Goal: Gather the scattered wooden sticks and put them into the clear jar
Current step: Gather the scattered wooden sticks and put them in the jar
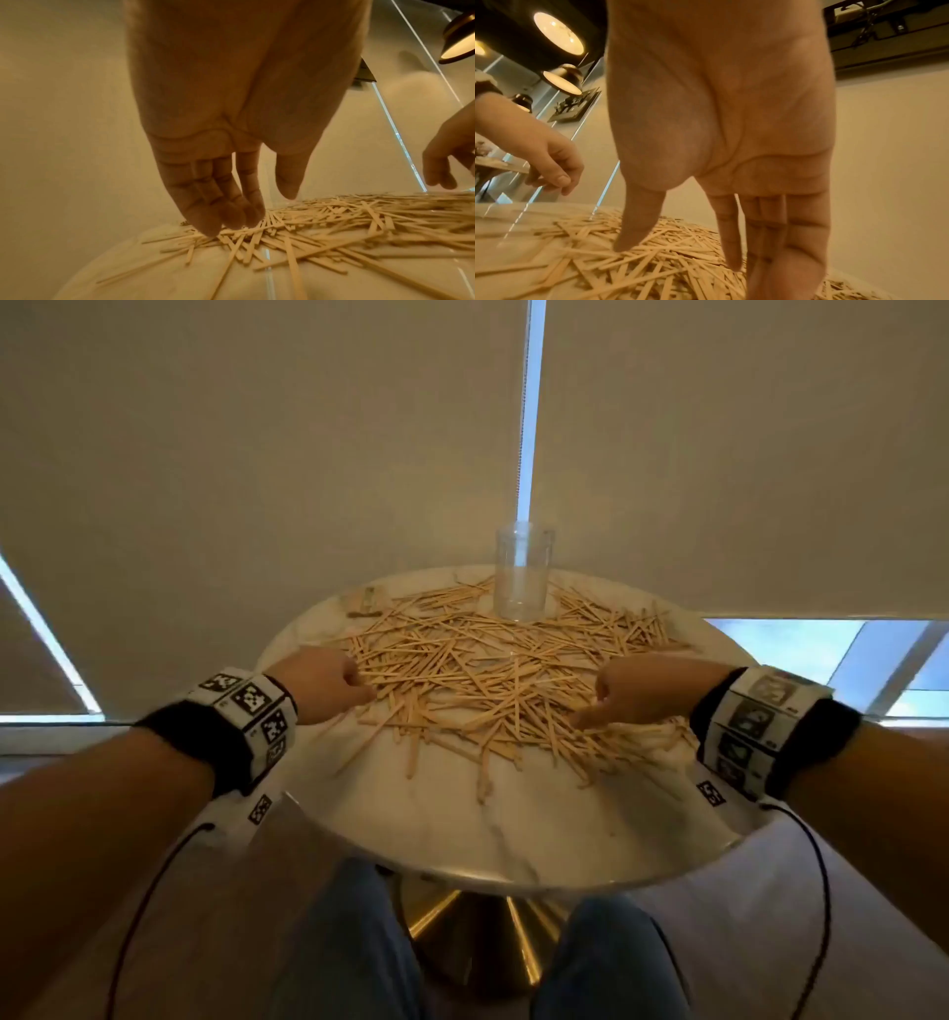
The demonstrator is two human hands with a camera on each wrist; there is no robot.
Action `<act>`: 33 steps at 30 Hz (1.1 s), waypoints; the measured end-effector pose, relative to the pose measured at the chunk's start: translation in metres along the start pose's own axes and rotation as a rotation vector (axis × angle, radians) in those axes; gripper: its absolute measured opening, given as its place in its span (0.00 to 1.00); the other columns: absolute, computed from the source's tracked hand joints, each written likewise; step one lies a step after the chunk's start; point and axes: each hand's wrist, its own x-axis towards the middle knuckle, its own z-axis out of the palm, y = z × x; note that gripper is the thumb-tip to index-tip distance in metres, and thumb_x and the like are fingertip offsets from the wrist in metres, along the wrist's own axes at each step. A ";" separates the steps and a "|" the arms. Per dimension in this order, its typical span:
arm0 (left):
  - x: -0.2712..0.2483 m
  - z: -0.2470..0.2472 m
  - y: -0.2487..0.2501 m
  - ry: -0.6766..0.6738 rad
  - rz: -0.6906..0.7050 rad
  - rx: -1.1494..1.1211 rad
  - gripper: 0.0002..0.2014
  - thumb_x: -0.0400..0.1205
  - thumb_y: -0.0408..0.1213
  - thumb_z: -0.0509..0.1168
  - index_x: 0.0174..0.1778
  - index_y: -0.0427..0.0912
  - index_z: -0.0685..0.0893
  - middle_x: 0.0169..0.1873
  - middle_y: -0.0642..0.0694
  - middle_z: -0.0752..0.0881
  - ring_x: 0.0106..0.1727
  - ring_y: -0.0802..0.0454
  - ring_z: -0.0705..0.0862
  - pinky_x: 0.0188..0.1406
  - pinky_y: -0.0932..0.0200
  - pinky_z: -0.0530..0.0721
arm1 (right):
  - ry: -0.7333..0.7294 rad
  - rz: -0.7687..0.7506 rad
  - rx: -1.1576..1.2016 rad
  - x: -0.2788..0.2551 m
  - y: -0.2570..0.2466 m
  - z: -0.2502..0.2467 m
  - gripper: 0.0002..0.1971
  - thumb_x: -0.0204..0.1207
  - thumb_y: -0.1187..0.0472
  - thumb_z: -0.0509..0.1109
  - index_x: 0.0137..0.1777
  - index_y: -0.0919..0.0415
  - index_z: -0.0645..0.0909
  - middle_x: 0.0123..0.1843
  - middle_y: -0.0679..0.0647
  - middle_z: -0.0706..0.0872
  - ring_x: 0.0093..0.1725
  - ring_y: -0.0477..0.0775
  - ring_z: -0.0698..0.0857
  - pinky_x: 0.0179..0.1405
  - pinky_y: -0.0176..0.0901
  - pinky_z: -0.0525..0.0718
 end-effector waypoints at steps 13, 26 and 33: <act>0.048 0.036 0.025 -0.127 0.002 0.155 0.43 0.69 0.81 0.56 0.39 0.37 0.83 0.37 0.41 0.85 0.37 0.46 0.82 0.40 0.54 0.80 | -0.100 -0.012 0.018 0.020 -0.023 0.023 0.38 0.58 0.26 0.76 0.52 0.61 0.84 0.45 0.53 0.87 0.45 0.53 0.84 0.45 0.46 0.83; 0.068 0.027 0.053 -0.153 -0.147 0.000 0.29 0.74 0.62 0.74 0.53 0.36 0.82 0.37 0.46 0.80 0.42 0.46 0.80 0.43 0.55 0.80 | 0.006 -0.031 0.060 0.027 -0.019 0.025 0.14 0.76 0.51 0.73 0.54 0.60 0.85 0.50 0.56 0.87 0.49 0.56 0.85 0.48 0.49 0.86; 0.066 0.033 0.068 -0.165 -0.135 0.062 0.20 0.80 0.54 0.72 0.48 0.38 0.84 0.31 0.47 0.77 0.35 0.50 0.78 0.28 0.60 0.74 | 0.030 -0.002 0.058 0.025 -0.015 0.024 0.13 0.78 0.54 0.71 0.57 0.61 0.84 0.53 0.57 0.87 0.49 0.56 0.83 0.44 0.45 0.80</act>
